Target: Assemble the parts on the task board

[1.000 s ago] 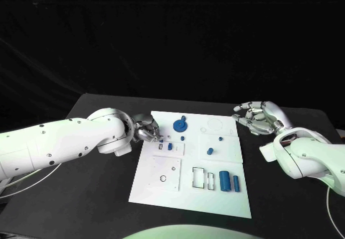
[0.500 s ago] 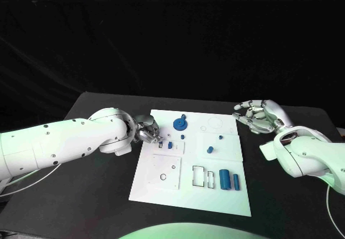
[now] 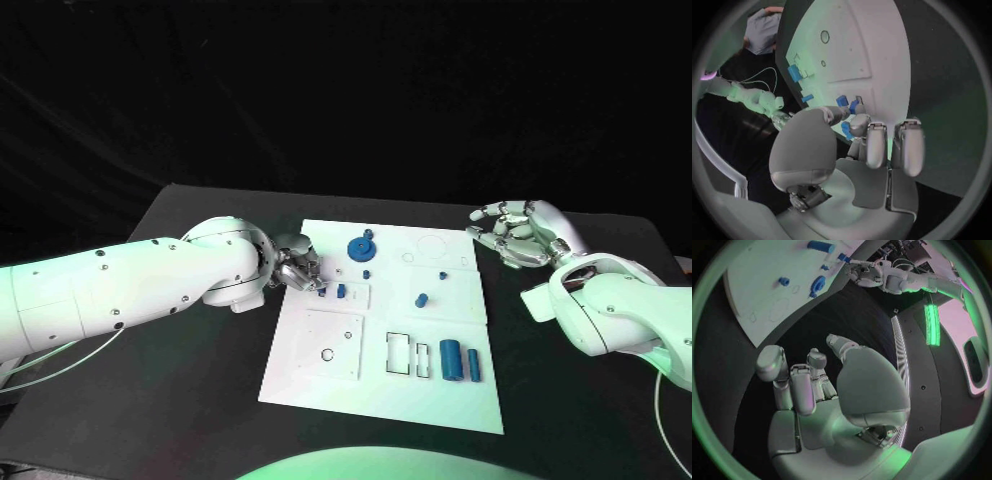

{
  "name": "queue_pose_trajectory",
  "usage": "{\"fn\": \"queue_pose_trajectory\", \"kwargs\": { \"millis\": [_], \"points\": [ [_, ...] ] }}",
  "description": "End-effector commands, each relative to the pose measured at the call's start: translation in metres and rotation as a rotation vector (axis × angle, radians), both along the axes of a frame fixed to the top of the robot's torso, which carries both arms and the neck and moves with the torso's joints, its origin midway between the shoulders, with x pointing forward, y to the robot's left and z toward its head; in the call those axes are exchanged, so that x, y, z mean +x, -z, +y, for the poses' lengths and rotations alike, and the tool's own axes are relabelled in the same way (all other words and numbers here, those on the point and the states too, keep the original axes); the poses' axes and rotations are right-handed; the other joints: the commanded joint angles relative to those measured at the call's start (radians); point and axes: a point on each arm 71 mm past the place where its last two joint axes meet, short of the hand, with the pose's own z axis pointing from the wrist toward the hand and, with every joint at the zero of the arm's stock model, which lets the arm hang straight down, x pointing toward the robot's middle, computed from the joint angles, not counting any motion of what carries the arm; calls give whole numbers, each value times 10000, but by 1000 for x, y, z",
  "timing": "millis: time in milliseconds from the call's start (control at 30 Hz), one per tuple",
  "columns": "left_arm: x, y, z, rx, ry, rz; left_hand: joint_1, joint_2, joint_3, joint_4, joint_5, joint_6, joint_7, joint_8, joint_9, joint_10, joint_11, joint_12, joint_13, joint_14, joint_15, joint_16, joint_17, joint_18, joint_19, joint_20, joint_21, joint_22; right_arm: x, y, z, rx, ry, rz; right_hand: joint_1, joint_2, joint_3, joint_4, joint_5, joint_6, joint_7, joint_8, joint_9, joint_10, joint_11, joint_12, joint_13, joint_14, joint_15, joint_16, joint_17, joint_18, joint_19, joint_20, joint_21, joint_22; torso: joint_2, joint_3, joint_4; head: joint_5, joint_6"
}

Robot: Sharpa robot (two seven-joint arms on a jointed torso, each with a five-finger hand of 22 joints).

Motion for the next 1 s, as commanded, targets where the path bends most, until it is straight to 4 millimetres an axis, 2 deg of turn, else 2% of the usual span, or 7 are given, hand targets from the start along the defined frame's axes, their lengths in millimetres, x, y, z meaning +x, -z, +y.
{"fn": "queue_pose_trajectory", "kwargs": {
  "millis": [33, 1000],
  "points": [
    [-1, 2, -2, 164, 175, 149, -4, -97, 1975, -1923, 45, 54, -34, 30, 14, 74, 7, 30, -5, 680, -69, 50, 1483, -58, 64, 17, 68, 977, -1, 0, 1, -47, -120, -53, -78, -22, 14, 59, 63, -74, 24, 60, -8, -61, -19, 1, -14, 184, -28, -54, -9, 56, -64, 0, -54, -5, 3, 4, 1, -11, 0],
    [1, 6, -5, 375, 355, 314, -6, -103, 1993, -1936, 51, 57, -33, 24, 9, 64, 7, 13, -27, 680, -69, 47, 1481, -54, 53, 14, 62, 964, -1, 0, 0, -48, -117, -45, -78, -22, 14, 59, 63, -74, 24, 60, -8, -61, -19, 1, -14, 184, -28, -54, -9, 56, -64, 0, -54, -5, 4, 2, 0, -55, -62]
  ]
}}
